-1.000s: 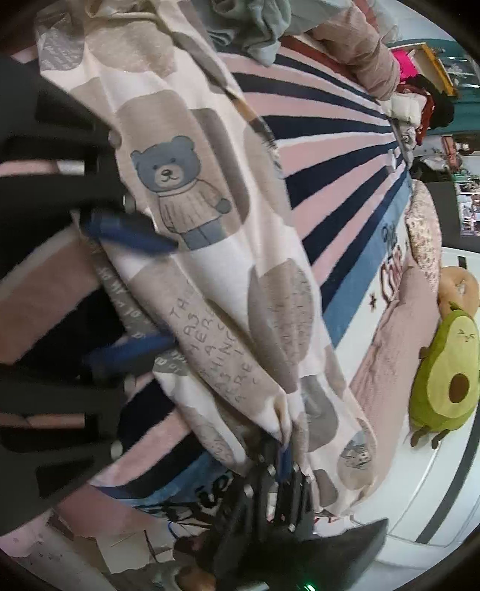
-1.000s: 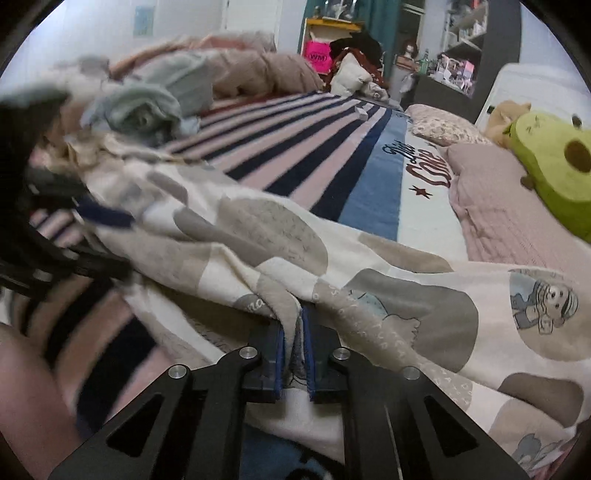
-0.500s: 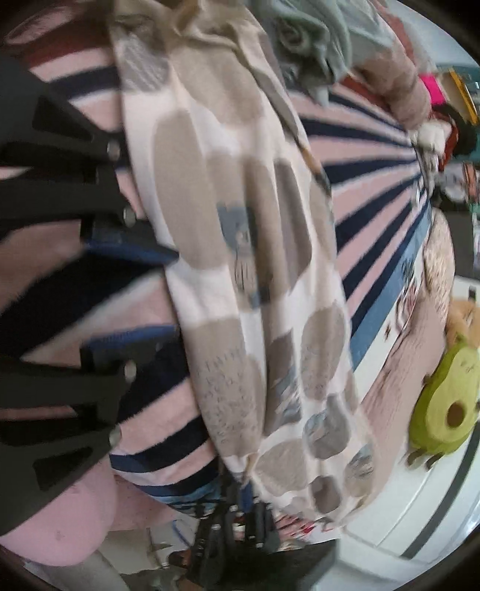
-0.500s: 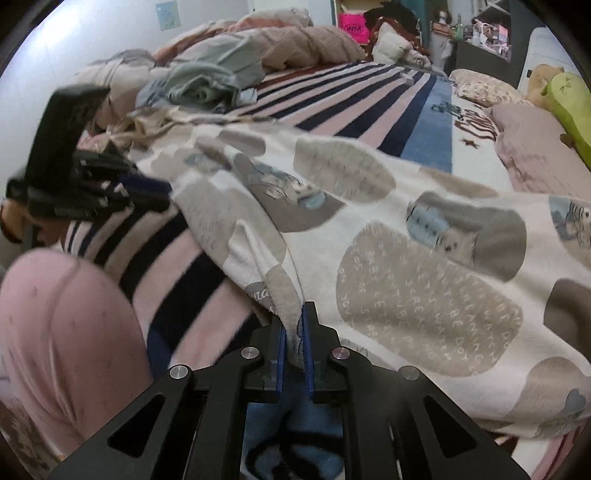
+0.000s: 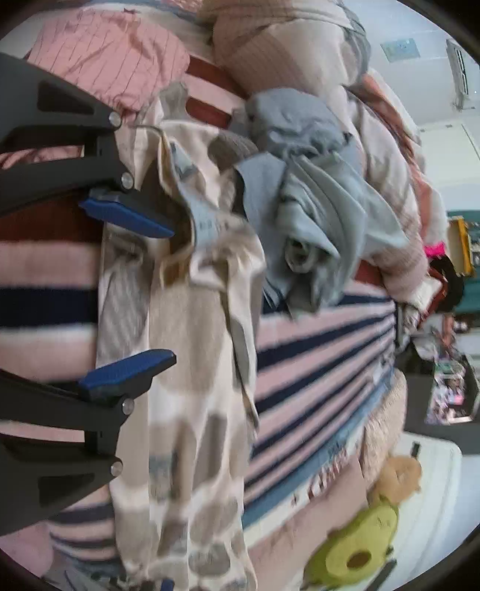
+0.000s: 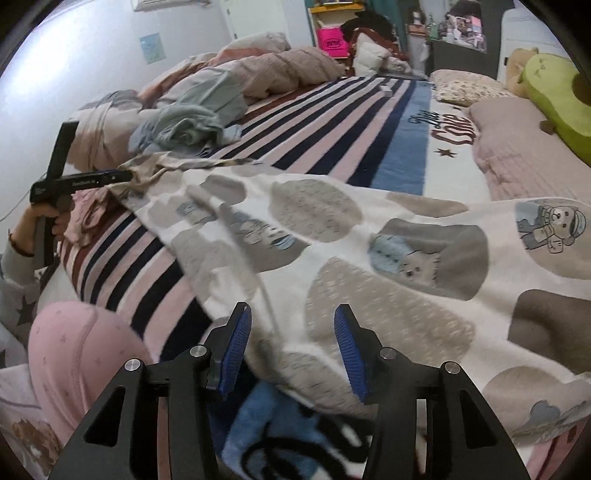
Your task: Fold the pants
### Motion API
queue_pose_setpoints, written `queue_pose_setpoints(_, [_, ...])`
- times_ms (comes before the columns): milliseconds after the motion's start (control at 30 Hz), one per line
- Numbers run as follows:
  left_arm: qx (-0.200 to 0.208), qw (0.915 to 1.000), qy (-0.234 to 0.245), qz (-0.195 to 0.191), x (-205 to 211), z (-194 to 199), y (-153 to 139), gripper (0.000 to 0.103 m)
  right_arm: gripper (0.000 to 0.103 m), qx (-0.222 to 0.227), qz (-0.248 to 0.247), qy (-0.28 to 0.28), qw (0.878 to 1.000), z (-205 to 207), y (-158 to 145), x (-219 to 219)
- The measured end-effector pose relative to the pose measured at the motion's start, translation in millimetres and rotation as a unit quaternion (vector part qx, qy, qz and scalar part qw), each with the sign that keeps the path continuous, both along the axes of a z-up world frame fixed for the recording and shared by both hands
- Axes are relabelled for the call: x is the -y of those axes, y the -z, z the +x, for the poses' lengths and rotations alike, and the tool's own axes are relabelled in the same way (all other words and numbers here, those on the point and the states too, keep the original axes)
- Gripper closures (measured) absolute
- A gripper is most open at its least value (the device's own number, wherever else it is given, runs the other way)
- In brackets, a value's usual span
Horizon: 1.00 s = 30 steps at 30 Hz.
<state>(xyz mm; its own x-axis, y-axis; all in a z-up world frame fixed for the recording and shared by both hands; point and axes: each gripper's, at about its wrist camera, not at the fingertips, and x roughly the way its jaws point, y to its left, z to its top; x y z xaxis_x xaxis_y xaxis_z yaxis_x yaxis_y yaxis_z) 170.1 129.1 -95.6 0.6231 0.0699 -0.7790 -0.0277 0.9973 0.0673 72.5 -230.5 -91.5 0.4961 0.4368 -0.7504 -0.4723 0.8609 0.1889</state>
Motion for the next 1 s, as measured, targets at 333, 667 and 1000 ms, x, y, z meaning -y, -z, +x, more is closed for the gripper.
queue_pose_setpoints(333, [0.001, 0.9993, 0.007, -0.037, -19.4, 40.5, 20.4, 0.046, 0.061, -0.004, -0.003, 0.019, 1.000, 34.9, 1.1, 4.4])
queue_pose_setpoints(667, [0.065, 0.9960, -0.049, -0.038, -60.8, 78.6, -8.1, 0.044, 0.061, 0.009, -0.020, 0.050, 0.999, 57.5, -9.6, 11.0])
queue_pose_setpoints(1000, [0.094, 0.9922, -0.079, -0.025, -92.1, 68.7, -19.8, 0.032, 0.061, 0.005, -0.028, 0.098, 0.995, 63.2, -17.8, 23.8])
